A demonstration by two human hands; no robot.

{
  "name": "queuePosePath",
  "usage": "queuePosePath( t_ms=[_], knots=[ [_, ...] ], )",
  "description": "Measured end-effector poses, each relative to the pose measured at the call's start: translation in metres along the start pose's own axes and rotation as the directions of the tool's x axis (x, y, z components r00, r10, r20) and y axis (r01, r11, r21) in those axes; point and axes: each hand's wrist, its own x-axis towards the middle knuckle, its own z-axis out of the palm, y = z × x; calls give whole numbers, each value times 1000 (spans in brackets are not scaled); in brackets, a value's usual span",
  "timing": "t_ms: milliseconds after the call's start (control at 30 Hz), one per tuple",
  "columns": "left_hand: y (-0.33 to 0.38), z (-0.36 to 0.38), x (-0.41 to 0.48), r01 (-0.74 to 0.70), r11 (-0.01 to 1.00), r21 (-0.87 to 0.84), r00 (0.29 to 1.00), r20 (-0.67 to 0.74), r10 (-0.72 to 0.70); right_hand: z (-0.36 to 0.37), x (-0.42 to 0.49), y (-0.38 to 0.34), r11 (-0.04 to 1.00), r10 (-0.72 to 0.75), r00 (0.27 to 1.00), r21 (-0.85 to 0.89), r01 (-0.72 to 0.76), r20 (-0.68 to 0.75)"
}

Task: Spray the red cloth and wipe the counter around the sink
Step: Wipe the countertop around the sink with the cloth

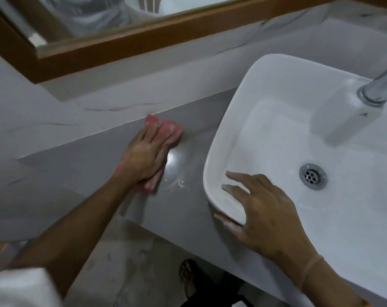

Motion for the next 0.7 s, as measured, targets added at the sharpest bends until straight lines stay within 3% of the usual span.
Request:
queuePosePath(
  t_ms=[100, 267, 333, 400, 467, 567, 700],
  knots=[
    [36, 6, 26, 103, 995, -14, 994, 35, -102, 0, 0, -2, 1000, -8, 1000, -11, 8, -10],
    [99, 14, -47, 12, 996, -87, 986, 164, 3, 0, -2, -2, 1000, -9, 999, -5, 9, -49],
    [100, 9, -90, -13, 991, -134, 988, 154, 34, -2, -3, -2, 1000, -24, 997, -6, 23, -67],
    [67, 5, -110, 1, 998, -61, 986, 167, 10, -4, -1, -4, 996, -88, 995, -21, 87, -52],
    [22, 4, -106, 96, 994, 45, 966, 236, -104, -5, 8, -6, 990, -140, 989, 16, 141, -38],
    [-11, 0, -72, 320, 944, 78, 930, 166, -329, -1, 35, -20, 986, -123, 991, 108, 128, -47],
    [19, 7, -24, 406, 912, 49, 912, 47, -408, 12, 50, -40, 994, -64, 992, 78, 72, -109]
  ],
)
